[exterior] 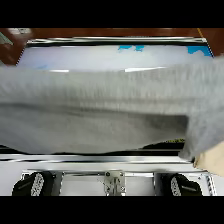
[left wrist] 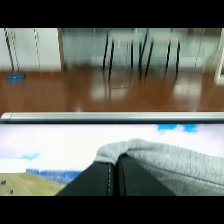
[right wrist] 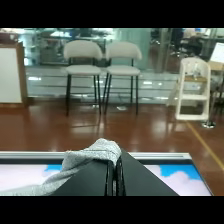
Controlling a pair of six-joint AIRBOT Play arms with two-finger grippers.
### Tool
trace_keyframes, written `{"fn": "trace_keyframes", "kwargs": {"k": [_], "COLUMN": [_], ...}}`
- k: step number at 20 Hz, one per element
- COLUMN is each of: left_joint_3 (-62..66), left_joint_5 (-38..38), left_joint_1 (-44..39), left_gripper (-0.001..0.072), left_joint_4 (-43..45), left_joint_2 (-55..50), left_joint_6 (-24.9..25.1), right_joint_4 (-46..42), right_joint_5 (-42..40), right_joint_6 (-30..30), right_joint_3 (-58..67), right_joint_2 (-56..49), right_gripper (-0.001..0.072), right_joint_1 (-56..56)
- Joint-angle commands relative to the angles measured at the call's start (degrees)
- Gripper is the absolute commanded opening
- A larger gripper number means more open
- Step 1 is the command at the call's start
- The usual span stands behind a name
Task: Fold the shirts.
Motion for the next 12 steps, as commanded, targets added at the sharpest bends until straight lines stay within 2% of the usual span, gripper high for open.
{"fn": "trace_keyframes", "kwargs": {"k": [1, 3, 5, 8, 10, 12], "left_joint_3": [-2.6, -7.0, -13.5, -26.0, -33.5, -38.7], "left_joint_5": [-11.8, -12.4, -10.1, -3.2, 1.1, 5.9], "left_joint_1": [0.0, 0.0, 0.0, 0.0, -0.1, -0.5], "left_gripper": [0.004, 0.004, 0.004, 0.004, 0.004, 0.004], "left_joint_4": [2.3, 4.8, 9.4, 12.5, 11.6, 10.1], "left_joint_2": [0.4, 0.4, 0.1, -1.6, -4.5, -9.3], "left_joint_6": [1.7, 3.1, 8.1, 8.4, 8.4, 8.9], "right_joint_4": [-2.6, -4.0, -3.5, 1.6, 4.9, 5.9], "right_joint_5": [9.0, 16.3, 20.5, 27.0, 25.8, 20.3], "right_joint_6": [0.5, 0.5, 1.1, 1.1, 1.1, 1.1], "right_joint_3": [0.0, 0.0, -0.7, -5.0, -10.3, -14.5], "right_joint_2": [0.3, -2.9, -7.5, -16.7, -23.4, -31.3], "right_gripper": [0.0063, 0.0062, 0.0063, 0.0063, 0.0062, 0.0063], "right_joint_1": [0.0, 0.1, 0.1, 0.1, 0.1, 0.1]}}
